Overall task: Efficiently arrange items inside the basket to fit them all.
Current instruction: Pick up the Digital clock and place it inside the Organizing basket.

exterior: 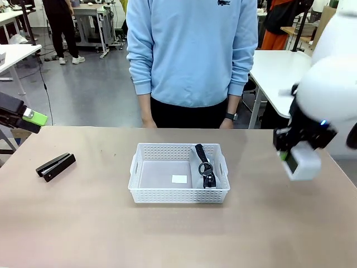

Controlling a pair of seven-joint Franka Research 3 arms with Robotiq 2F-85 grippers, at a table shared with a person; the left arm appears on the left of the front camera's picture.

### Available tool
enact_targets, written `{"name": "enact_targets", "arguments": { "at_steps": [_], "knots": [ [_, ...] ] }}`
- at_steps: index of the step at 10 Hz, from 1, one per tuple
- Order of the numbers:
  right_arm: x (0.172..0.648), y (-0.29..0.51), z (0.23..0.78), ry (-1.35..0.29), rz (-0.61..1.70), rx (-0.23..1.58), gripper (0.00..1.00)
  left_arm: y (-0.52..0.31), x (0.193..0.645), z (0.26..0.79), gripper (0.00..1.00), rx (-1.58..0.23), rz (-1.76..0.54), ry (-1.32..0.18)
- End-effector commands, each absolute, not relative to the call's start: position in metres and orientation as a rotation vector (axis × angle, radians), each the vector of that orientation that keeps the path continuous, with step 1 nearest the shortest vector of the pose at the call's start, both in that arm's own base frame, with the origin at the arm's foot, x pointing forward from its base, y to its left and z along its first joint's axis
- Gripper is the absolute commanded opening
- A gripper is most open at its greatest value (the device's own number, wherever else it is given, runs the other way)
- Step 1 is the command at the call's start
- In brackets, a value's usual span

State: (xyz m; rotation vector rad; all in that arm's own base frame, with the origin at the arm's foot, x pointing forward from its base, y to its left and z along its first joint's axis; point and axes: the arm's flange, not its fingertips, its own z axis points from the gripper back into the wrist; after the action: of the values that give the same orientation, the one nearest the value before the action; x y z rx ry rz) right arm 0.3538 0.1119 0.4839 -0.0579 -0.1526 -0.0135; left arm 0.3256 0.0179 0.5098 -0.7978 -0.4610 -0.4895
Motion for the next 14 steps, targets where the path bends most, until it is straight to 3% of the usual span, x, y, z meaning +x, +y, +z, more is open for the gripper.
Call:
{"name": "enact_targets", "arguments": {
  "at_steps": [1, 2, 3, 5, 6, 7, 10, 13, 14],
  "knots": [
    [0.352, 0.113, 0.502, -0.186, -0.065, -0.012, 0.00, 0.018, 0.327, 0.509, 1.00, -0.814, -0.505, -0.477],
    [0.358, 0.102, 0.491, -0.151, -0.109, 0.043, 0.00, 0.018, 0.327, 0.509, 1.00, -0.814, -0.505, -0.477],
    [0.345, 0.112, 0.512, -0.180, -0.023, -0.051, 0.00, 0.018, 0.327, 0.509, 1.00, -0.814, -0.505, -0.477],
    [0.345, 0.112, 0.512, -0.180, -0.023, -0.051, 0.00, 0.018, 0.327, 0.509, 1.00, -0.814, -0.505, -0.477],
    [0.345, 0.109, 0.514, -0.172, -0.042, -0.030, 0.52, 0.018, 0.327, 0.509, 1.00, -0.814, -0.505, -0.477],
    [0.349, 0.075, 0.487, -0.204, -0.047, 0.154, 0.52, 0.018, 0.327, 0.509, 1.00, -0.814, -0.505, -0.477],
    [0.353, 0.117, 0.486, -0.258, -0.083, 0.126, 0.52, 0.018, 0.327, 0.509, 1.00, -0.814, -0.505, -0.477],
    [0.371, 0.204, 0.506, -0.294, 0.095, 0.221, 0.52, 0.018, 0.327, 0.509, 1.00, -0.814, -0.505, -0.477],
    [0.379, 0.238, 0.509, -0.324, 0.192, 0.160, 0.52, 0.018, 0.327, 0.509, 1.00, -0.814, -0.505, -0.477]
  ]
}}
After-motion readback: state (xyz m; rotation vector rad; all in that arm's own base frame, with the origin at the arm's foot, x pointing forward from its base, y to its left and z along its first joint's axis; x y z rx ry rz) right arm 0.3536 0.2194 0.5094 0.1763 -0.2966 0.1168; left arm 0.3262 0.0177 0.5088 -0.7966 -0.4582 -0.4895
